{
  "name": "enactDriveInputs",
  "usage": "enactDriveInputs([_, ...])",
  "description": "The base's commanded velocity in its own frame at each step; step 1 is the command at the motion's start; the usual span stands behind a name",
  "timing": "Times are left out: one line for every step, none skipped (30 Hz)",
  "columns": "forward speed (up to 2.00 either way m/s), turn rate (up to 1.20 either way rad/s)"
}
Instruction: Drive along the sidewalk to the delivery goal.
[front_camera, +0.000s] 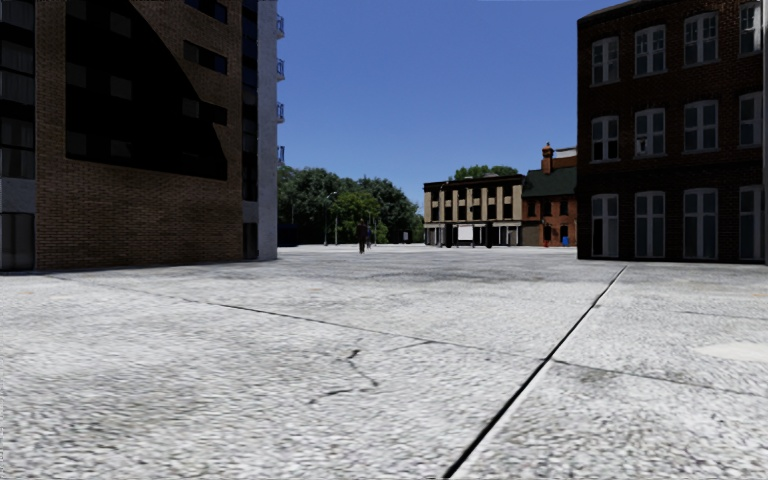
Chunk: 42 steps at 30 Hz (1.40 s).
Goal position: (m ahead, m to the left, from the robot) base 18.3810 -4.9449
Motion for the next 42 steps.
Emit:
enactDriveInputs([1.96, 0.0])
enactDriveInputs([1.96, 0.0])
enactDriveInputs([1.96, 0.0])
enactDriveInputs([1.96, 0.0])
enactDriveInputs([1.96, 0.0])
enactDriveInputs([1.96, 0.0])
enactDriveInputs([1.96, 0.0])
enactDriveInputs([1.96, 0.0])
enactDriveInputs([1.96, 0.0])
enactDriveInputs([1.96, 0.0])
enactDriveInputs([1.96, 0.0])
enactDriveInputs([1.96, 0.0])
enactDriveInputs([1.96, 0.0])
enactDriveInputs([1.96, 0.0])
enactDriveInputs([1.96, 0.0])
enactDriveInputs([1.96, 0.0])
enactDriveInputs([1.96, 0.0])
enactDriveInputs([1.96, 0.0])
enactDriveInputs([1.96, 0.0])
enactDriveInputs([1.96, 0.0])
enactDriveInputs([1.96, 0.0])
enactDriveInputs([1.96, 0.0])
enactDriveInputs([1.96, 0.0])
enactDriveInputs([1.96, 0.0])
enactDriveInputs([1.97, 0.0])
enactDriveInputs([2.0, 0.0])
enactDriveInputs([2.0, 0.0])
enactDriveInputs([2.0, 0.0])
enactDriveInputs([2.0, 0.0])
enactDriveInputs([2.0, 0.0])
enactDriveInputs([2.0, 0.0])
enactDriveInputs([2.0, 0.0])
enactDriveInputs([2.0, 0.0])
enactDriveInputs([2.0, 0.0])
enactDriveInputs([2.0, 0.0])
enactDriveInputs([2.0, 0.0])
enactDriveInputs([2.0, 0.0])
enactDriveInputs([2.0, 0.0])
enactDriveInputs([2.0, 0.0])
enactDriveInputs([2.0, 0.0])
enactDriveInputs([2.0, 0.0])
enactDriveInputs([2.0, 0.0])
